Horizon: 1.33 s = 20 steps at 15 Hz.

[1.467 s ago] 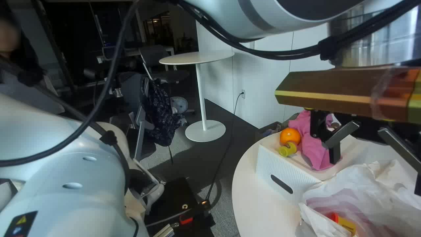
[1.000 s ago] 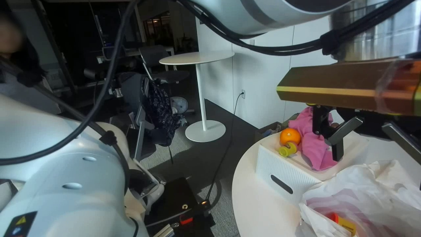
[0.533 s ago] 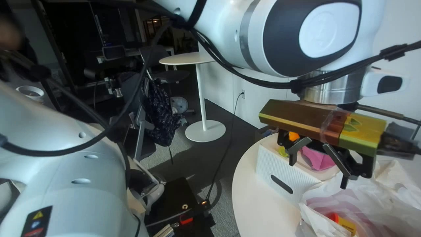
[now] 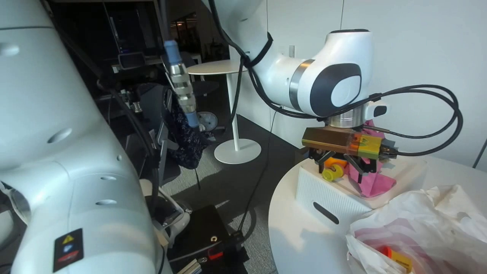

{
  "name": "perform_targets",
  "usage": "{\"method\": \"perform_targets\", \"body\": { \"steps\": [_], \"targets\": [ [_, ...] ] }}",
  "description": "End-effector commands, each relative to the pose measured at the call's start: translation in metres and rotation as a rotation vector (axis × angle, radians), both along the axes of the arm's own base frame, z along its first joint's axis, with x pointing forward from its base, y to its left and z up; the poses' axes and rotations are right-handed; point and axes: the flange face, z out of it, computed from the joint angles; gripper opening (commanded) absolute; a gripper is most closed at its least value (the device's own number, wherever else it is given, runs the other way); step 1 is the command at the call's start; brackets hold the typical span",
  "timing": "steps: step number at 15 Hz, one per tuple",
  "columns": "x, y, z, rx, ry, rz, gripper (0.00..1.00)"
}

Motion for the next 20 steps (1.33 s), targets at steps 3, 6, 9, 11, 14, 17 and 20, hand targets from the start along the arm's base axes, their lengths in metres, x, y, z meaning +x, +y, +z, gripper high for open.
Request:
{"method": "perform_targets", "body": {
  "steps": [3,6,9,11,14,17,20],
  "targets": [
    [0.057,0.033,-0.025,-0.011,-0.091,0.009,1.0],
    [0.072,0.039,-0.034,-0.002,-0.065,-0.112,1.0],
    [0.082,0.05,-0.037,0.024,-0.029,-0.187,1.0],
    [0.084,0.063,-0.04,0.038,-0.004,-0.2,1.0],
    [0.082,0.081,-0.05,0.051,0.037,-0.204,1.0],
    [0.078,0.091,-0.072,0.037,0.062,-0.187,1.0],
    [0.074,0.096,-0.09,0.029,0.071,-0.156,0.74]
  ]
}}
